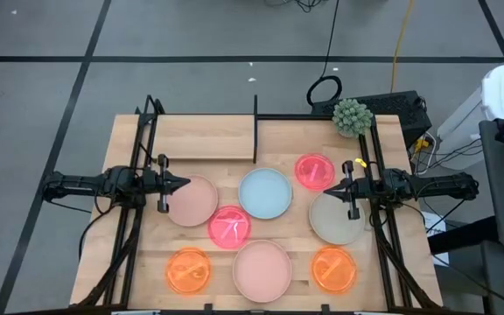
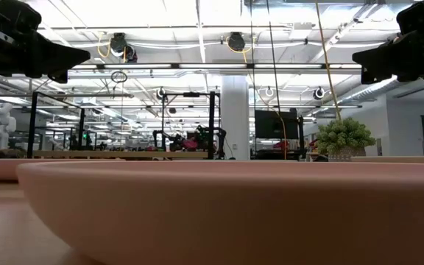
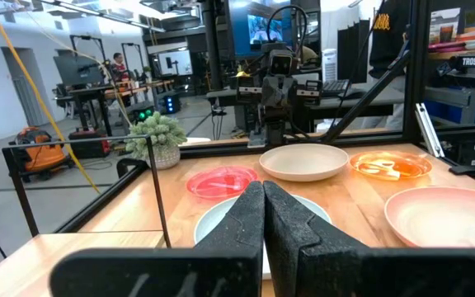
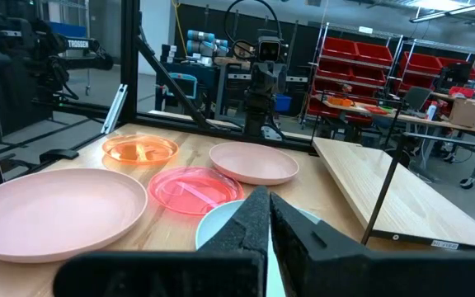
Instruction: Place and stack plates onto a shelf
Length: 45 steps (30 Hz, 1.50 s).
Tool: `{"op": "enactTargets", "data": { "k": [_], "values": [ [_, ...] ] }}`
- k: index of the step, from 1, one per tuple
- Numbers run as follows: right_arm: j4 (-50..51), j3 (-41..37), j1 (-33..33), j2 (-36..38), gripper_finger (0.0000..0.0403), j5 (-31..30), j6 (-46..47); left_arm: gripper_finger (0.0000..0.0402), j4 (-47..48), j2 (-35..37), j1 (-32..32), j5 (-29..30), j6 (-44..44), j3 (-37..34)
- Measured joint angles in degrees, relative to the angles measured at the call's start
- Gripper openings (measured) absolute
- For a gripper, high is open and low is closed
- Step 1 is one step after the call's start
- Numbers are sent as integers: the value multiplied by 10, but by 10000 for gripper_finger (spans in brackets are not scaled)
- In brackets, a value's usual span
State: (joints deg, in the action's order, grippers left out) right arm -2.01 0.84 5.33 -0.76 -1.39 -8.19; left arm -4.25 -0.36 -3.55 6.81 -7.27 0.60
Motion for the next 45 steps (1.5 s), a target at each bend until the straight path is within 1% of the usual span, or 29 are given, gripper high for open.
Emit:
{"op": "enactTargets", "data": {
  "k": [4, 8, 10, 14, 17, 21, 25, 28, 35, 41, 45],
  "values": [
    [0, 0, 0, 0, 0, 0, -1, 1, 0, 0, 0, 0, 0, 0],
    [0, 0, 0, 0, 0, 0, -22, 1, 0, 0, 0, 0, 0, 0],
    [0, 0, 0, 0, 0, 0, -21, 1, 0, 0, 0, 0, 0, 0],
    [0, 0, 0, 0, 0, 0, 12, 1, 0, 0, 0, 0, 0, 0],
    [-4, 0, 0, 0, 0, -1, -6, 1, 0, 0, 0, 0, 0, 0],
    [-38, 2, 0, 0, 0, -33, -12, 1, 0, 0, 0, 0, 0, 0],
    [-35, 19, 0, -11, 0, -59, 6, 1, 0, 0, 0, 0, 0, 0],
    [-31, 31, 0, -33, 0, -62, 13, 1, 0, 0, 0, 0, 0, 0],
    [-33, 84, 0, -101, 0, -63, 34, 1, 0, 0, 0, 0, 0, 0],
    [-29, 163, 0, -175, 0, -63, 45, 1, 0, 0, 0, 0, 0, 0],
    [-3, 238, 0, -227, 0, -63, 44, 1, 0, 0, 0, 0, 0, 0]
  ]
}}
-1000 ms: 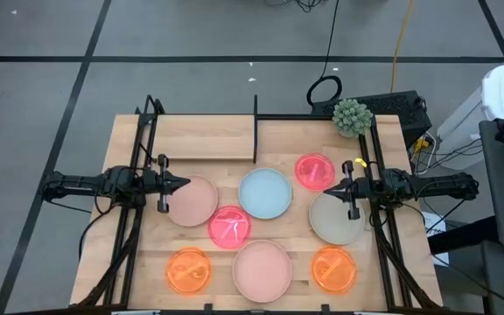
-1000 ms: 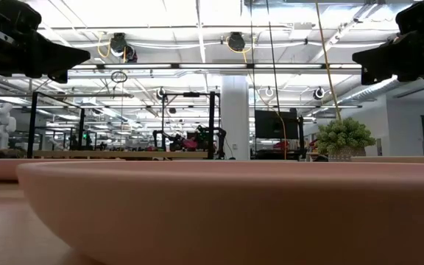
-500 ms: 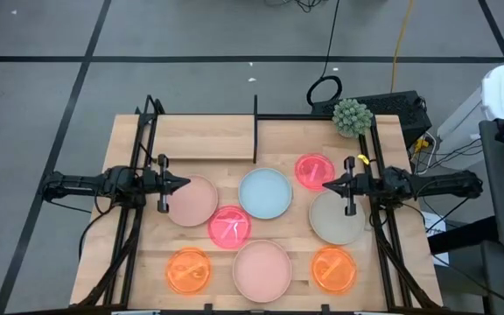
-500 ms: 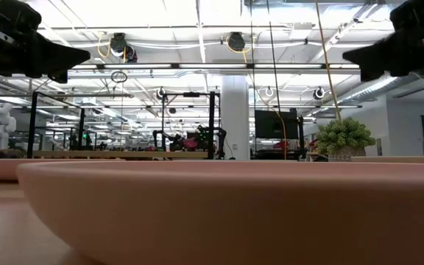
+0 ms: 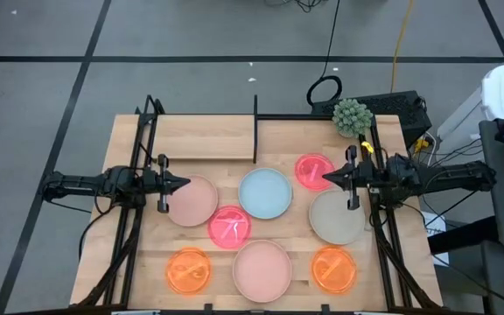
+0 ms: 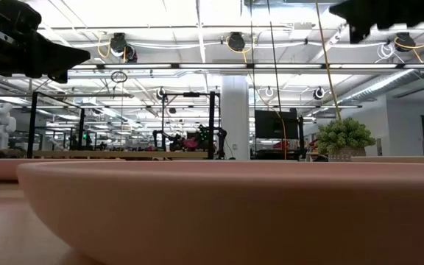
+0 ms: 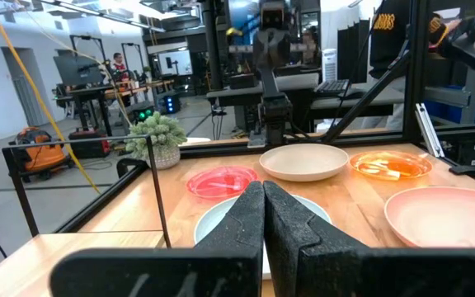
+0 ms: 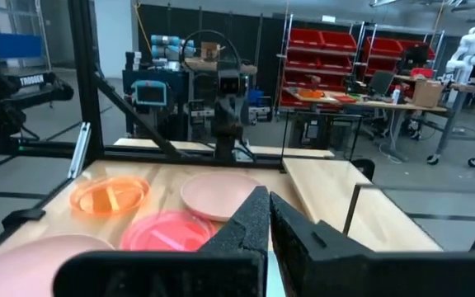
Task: Place and stack plates onto a shelf
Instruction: Put the blue plate on the shelf
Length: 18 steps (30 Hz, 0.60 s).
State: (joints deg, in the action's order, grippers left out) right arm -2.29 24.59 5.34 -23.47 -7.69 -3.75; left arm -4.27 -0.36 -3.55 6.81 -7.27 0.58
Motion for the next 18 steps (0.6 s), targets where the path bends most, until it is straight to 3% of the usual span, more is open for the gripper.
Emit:
{"op": "enactTargets", "data": {
  "k": [11, 18],
  "values": [
    [103, 228, 0, -136, 0, 0, -15, 1, 0, 0, 0, 0, 0, 0],
    [229, 380, 0, -210, 0, -15, -3, 1, 0, 0, 0, 0, 14, 0]
  ]
}}
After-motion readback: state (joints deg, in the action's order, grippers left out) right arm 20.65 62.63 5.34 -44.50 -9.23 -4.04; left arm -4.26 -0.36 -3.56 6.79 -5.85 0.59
